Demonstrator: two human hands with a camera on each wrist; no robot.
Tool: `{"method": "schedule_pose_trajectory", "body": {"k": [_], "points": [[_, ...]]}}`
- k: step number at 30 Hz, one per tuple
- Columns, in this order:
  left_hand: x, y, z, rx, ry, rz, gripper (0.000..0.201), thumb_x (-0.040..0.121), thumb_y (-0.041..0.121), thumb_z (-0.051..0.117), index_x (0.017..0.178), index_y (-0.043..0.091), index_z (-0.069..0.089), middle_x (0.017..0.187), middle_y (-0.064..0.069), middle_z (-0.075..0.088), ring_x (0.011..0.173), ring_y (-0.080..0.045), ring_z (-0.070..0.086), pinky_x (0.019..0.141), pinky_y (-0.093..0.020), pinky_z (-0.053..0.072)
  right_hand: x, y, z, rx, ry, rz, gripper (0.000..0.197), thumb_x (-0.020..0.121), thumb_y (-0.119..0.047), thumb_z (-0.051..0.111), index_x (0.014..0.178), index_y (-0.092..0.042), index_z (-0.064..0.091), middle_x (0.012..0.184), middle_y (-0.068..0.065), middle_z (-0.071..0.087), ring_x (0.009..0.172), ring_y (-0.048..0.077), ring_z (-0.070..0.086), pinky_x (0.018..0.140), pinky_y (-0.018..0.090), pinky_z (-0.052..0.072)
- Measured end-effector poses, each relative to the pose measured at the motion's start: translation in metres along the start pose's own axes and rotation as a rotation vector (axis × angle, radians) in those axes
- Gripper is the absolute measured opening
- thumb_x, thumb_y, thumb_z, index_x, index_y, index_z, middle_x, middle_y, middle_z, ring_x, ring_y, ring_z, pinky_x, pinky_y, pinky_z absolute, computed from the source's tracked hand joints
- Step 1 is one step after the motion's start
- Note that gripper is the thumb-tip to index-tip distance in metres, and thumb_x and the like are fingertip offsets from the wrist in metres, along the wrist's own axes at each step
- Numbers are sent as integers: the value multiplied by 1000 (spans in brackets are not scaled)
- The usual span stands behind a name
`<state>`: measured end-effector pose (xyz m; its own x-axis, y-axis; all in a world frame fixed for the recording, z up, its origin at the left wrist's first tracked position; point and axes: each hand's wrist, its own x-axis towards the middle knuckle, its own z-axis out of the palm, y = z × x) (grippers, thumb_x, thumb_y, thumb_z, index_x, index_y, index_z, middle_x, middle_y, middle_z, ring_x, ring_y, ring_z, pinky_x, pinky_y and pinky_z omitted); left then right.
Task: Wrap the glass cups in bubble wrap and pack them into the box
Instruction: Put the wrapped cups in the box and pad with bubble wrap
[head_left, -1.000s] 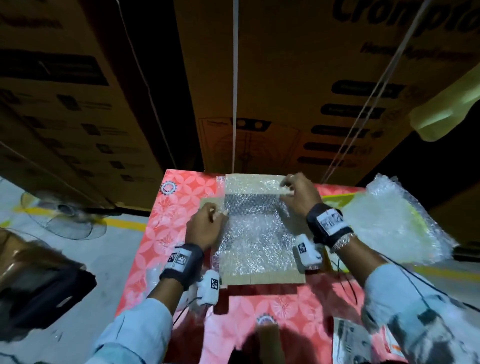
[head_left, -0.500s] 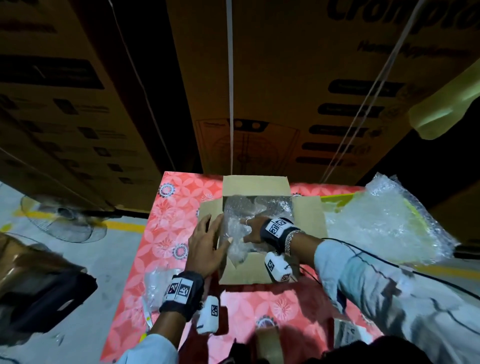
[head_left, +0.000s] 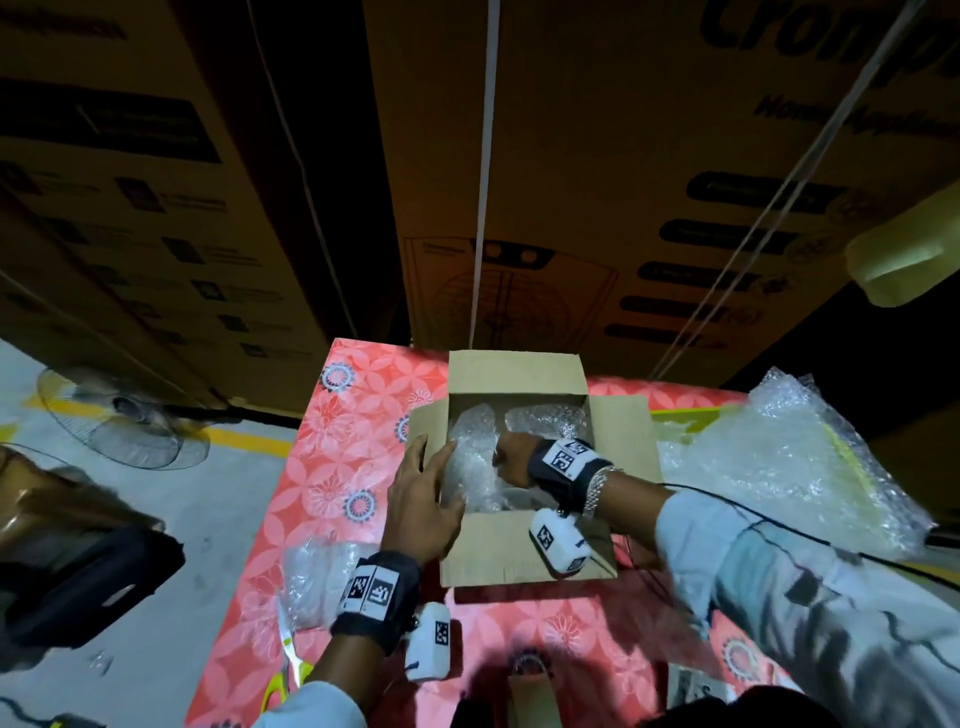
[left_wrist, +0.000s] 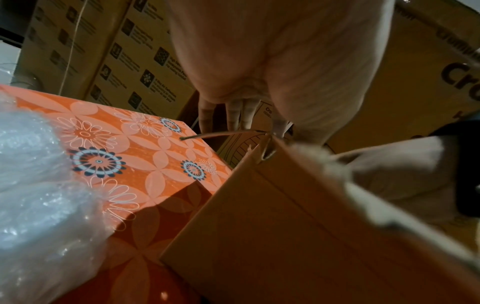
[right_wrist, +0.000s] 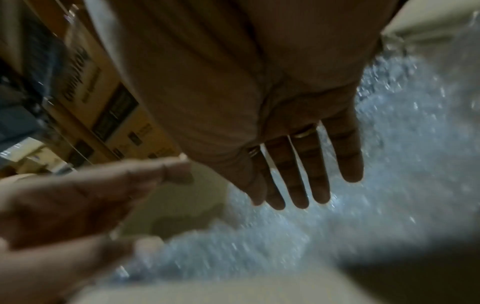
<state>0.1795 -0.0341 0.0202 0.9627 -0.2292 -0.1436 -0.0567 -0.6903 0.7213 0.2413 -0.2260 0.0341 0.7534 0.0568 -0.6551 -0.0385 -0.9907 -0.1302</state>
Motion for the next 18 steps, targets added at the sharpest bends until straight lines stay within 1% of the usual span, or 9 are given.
{"method": "schedule_pose_trajectory", "body": {"k": [3,4,6,9,10,13,15,16,18], "points": [[1,-1,1,-47,-14,-28,85,84,10,78,156,38,42,171,3,16,155,-24,24,120,-45,39,-16,1,-30,58,60,-28,40,101,-10,53,140,-15,61,141,10,61,122,27,62,100,34,52],[1,-1,1,-59,-24,-29,87,83,8,76,156,40,40,172,6,14,155,-24,25,119,-45,41,-21,2,-40,75,60,-43,45,101,-7,52,145,-18,55,146,8,57,127,27,59,99,32,49],[0,-1,2,-82,-37,-17,91,82,4,71,157,43,37,172,12,11,154,-23,27,116,-45,44,-19,0,-54,70,26,-59,53,101,-5,49,152,-18,46,150,9,52,128,28,57,95,30,48],[-6,-1,5,-110,-55,2,95,81,1,66,157,48,32,171,20,5,154,-22,28,111,-45,49,-5,-9,-54,14,-62,-83,55,101,-12,51,154,-12,39,154,14,45,132,32,51,103,38,47],[-8,-1,6,-114,-58,7,96,82,0,65,158,48,31,171,20,4,154,-22,28,109,-44,51,1,-12,-49,-5,-95,-77,53,101,-13,51,153,-9,41,153,16,45,133,33,51,103,39,45],[-15,-1,8,-119,-51,13,96,83,-1,66,159,46,29,171,19,1,152,-20,31,106,-40,53,13,-19,-33,-71,-161,-99,47,99,-8,51,146,-2,47,145,20,52,124,35,57,92,37,49],[-18,0,8,-119,-40,12,94,83,0,66,159,43,30,171,17,3,152,-19,32,107,-36,51,16,-18,-22,-133,-183,-130,51,97,-6,51,147,-6,46,143,17,55,118,34,60,90,38,53],[-19,1,8,-118,-37,15,93,84,0,66,159,42,31,172,15,4,152,-18,31,107,-33,50,18,-15,-16,-149,-191,-138,55,95,-7,51,150,-11,44,143,13,55,115,33,61,91,40,55],[-22,2,6,-121,-37,35,94,84,1,65,159,44,30,172,13,6,153,-17,29,106,-29,47,15,-10,-10,-140,-169,-149,59,96,-11,53,154,-19,40,147,7,52,119,30,59,97,40,52]]}}
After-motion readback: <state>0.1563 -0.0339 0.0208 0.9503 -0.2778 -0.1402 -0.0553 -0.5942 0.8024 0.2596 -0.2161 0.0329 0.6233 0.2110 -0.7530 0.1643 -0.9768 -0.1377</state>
